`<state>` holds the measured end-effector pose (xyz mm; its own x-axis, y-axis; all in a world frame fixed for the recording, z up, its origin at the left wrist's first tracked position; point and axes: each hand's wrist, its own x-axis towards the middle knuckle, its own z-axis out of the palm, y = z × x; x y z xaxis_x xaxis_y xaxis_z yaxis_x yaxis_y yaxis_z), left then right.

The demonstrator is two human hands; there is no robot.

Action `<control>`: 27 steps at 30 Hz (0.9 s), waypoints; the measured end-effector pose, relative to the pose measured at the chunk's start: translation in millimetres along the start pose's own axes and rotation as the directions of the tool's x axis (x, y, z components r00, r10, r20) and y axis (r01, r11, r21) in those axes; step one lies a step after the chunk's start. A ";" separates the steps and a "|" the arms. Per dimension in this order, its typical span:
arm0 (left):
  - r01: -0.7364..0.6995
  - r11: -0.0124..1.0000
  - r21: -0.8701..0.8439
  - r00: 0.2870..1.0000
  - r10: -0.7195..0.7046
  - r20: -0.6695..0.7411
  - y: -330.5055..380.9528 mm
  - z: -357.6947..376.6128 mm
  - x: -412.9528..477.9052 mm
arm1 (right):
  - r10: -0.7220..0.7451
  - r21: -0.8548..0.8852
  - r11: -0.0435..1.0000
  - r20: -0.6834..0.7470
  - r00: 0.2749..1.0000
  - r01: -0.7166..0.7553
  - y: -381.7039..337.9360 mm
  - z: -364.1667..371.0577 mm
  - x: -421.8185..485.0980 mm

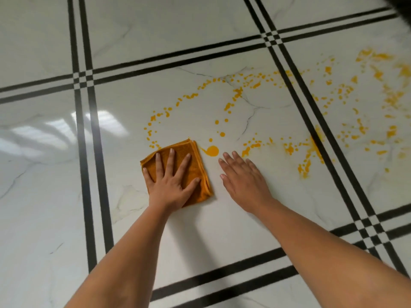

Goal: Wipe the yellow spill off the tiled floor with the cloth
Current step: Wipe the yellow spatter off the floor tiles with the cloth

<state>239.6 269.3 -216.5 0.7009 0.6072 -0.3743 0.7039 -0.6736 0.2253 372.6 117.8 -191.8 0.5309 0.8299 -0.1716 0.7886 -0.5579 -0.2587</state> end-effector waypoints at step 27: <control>-0.318 0.924 0.214 0.920 0.355 -0.166 62.3 -5.2 90.1 | 0.564 0.064 0.810 -0.353 0.746 -0.583 -15.8 58.3 -11.4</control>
<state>347.2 284.2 -231.4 0.9139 0.3893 -0.1151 0.4026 -0.9054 0.1347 336.0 117.3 -241.2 0.9508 0.3036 0.0616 0.3097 -0.9355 -0.1700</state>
